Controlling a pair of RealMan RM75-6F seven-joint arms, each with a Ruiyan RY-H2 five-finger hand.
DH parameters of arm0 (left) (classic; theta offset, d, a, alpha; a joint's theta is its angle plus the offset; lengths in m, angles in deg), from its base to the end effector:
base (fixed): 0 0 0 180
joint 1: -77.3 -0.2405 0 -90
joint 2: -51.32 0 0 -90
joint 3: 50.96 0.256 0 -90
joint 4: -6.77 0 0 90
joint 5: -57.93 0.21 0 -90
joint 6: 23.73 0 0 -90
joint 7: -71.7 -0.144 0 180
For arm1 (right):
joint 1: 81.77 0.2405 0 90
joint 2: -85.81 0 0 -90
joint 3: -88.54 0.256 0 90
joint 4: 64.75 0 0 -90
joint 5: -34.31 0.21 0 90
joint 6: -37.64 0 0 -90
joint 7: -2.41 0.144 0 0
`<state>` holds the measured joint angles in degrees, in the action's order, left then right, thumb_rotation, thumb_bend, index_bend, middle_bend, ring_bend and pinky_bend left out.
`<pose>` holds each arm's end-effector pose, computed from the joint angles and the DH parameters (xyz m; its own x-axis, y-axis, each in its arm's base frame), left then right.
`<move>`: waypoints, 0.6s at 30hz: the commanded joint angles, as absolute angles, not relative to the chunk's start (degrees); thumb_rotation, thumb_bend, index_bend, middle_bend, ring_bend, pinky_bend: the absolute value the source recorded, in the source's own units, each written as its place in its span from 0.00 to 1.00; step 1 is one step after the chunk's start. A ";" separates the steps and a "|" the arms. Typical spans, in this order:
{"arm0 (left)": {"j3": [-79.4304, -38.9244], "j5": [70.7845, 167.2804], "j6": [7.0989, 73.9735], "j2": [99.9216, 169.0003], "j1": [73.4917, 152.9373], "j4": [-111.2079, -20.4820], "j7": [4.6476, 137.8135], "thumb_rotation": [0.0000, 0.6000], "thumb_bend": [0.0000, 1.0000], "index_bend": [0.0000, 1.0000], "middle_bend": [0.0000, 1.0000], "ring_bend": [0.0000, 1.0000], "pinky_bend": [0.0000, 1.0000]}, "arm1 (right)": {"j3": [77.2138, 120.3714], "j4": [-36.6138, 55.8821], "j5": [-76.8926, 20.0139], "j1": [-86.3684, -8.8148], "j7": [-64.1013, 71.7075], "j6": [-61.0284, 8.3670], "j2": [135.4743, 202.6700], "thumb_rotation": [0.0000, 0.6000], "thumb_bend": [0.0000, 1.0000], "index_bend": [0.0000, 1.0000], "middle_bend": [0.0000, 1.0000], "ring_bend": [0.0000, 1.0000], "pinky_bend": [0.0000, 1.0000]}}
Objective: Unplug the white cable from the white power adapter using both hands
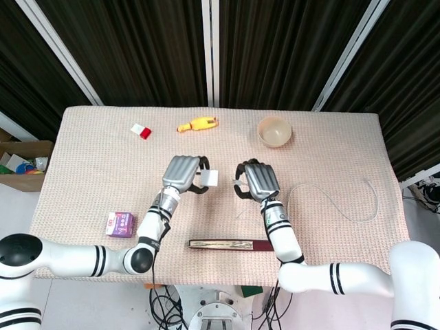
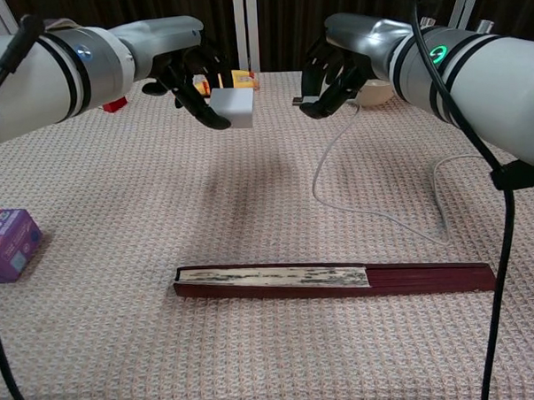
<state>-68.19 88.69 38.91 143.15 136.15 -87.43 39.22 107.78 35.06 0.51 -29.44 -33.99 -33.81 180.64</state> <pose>-0.0491 0.3643 -0.0218 0.2775 0.3337 0.9009 0.9517 -0.2237 -0.2102 -0.0580 -0.3388 -0.0172 0.2166 -0.2852 0.9337 -0.9726 -0.1453 0.1812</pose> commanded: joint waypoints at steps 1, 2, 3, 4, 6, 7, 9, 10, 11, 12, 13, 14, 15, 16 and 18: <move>-66.36 88.34 36.06 143.11 135.13 -82.98 40.31 0.98 0.32 0.56 0.52 0.68 0.91 | 107.34 35.10 0.39 -30.37 -33.41 -33.54 179.39 1.00 0.48 0.68 0.42 0.23 0.42; -65.68 88.41 35.39 143.33 134.98 -81.34 40.28 0.98 0.32 0.56 0.51 0.68 0.91 | 107.33 34.91 0.50 -30.57 -33.17 -33.29 179.11 1.00 0.48 0.68 0.42 0.23 0.42; -64.98 88.33 34.90 143.98 134.76 -79.07 40.26 0.98 0.31 0.56 0.51 0.67 0.91 | 107.40 34.53 0.73 -30.79 -32.76 -32.89 178.85 1.00 0.48 0.68 0.42 0.23 0.42; -64.56 88.35 34.46 144.54 134.58 -77.47 40.45 0.98 0.31 0.56 0.51 0.67 0.91 | 107.47 34.22 0.95 -30.89 -32.52 -32.55 178.70 1.00 0.48 0.68 0.42 0.23 0.42; -64.40 88.02 33.01 145.63 133.94 -74.66 41.94 0.98 0.31 0.56 0.50 0.65 0.90 | 107.56 33.34 1.30 -30.94 -32.09 -31.65 178.57 1.00 0.48 0.68 0.42 0.23 0.42; -64.43 88.07 32.50 145.93 133.73 -73.78 42.51 0.99 0.31 0.56 0.50 0.64 0.89 | 107.59 32.92 1.45 -30.91 -31.94 -31.29 178.63 1.00 0.48 0.67 0.42 0.23 0.42; -64.07 89.18 32.19 146.45 133.36 -71.83 43.03 0.99 0.31 0.56 0.49 0.59 0.87 | 107.65 31.88 1.83 -30.71 -31.74 -30.47 178.97 1.00 0.48 0.67 0.42 0.23 0.42; -63.84 89.82 32.30 146.62 133.24 -71.20 43.01 1.00 0.31 0.56 0.48 0.56 0.85 | 107.68 31.42 1.98 -30.60 -31.65 -30.12 179.17 1.00 0.48 0.67 0.41 0.23 0.41; -63.61 90.39 32.33 146.69 133.11 -70.79 42.96 1.00 0.31 0.54 0.47 0.51 0.80 | 107.71 30.92 2.13 -30.46 -31.60 -29.81 179.41 1.00 0.48 0.66 0.41 0.23 0.41; -63.29 91.04 32.37 146.68 132.96 -70.39 42.72 1.00 0.30 0.50 0.44 0.46 0.74 | 107.76 30.17 2.26 -30.23 -31.51 -29.38 179.82 1.00 0.48 0.66 0.41 0.23 0.41; -63.02 91.49 32.41 146.59 132.86 -70.23 42.45 1.00 0.29 0.44 0.39 0.40 0.67 | 107.82 29.47 2.30 -30.05 -31.37 -29.06 180.22 1.00 0.48 0.65 0.41 0.23 0.41; -62.73 91.93 32.34 146.36 132.76 -70.28 42.13 1.00 0.28 0.38 0.35 0.35 0.61 | 107.88 28.59 2.31 -29.87 -31.15 -28.79 180.76 1.00 0.48 0.65 0.41 0.23 0.41; -62.47 92.57 32.53 145.94 132.59 -70.56 41.77 1.00 0.27 0.32 0.30 0.30 0.55 | 107.96 27.02 2.38 -29.60 -30.81 -28.51 181.79 1.00 0.47 0.63 0.40 0.23 0.41; -62.33 93.19 32.93 145.68 132.37 -70.86 41.69 1.00 0.26 0.28 0.27 0.26 0.51 | 107.97 25.59 2.42 -29.34 -30.57 -28.18 182.70 1.00 0.46 0.60 0.39 0.23 0.41; -62.17 94.88 34.22 144.92 131.61 -72.05 41.95 1.00 0.24 0.24 0.23 0.21 0.43 | 108.02 22.25 2.68 -28.71 -29.81 -26.68 184.80 1.00 0.42 0.51 0.36 0.21 0.39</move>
